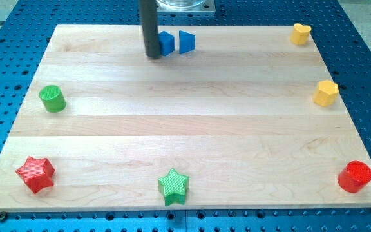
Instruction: Move the green circle diagonal to the green star
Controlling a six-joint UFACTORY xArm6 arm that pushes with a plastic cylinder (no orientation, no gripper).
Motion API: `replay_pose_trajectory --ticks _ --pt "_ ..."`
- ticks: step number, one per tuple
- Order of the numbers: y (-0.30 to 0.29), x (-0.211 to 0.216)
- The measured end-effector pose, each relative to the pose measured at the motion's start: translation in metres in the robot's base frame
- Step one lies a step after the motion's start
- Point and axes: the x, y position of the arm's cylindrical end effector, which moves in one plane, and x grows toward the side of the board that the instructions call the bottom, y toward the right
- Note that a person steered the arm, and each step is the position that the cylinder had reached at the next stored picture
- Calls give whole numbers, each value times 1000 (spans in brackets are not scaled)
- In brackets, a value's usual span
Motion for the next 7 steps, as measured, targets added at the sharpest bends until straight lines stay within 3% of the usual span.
replay_pose_trajectory --ticks 2,4,5,7 --pt "-11 0" --pt "-198 4" --pt "-232 43" --pt "-236 160"
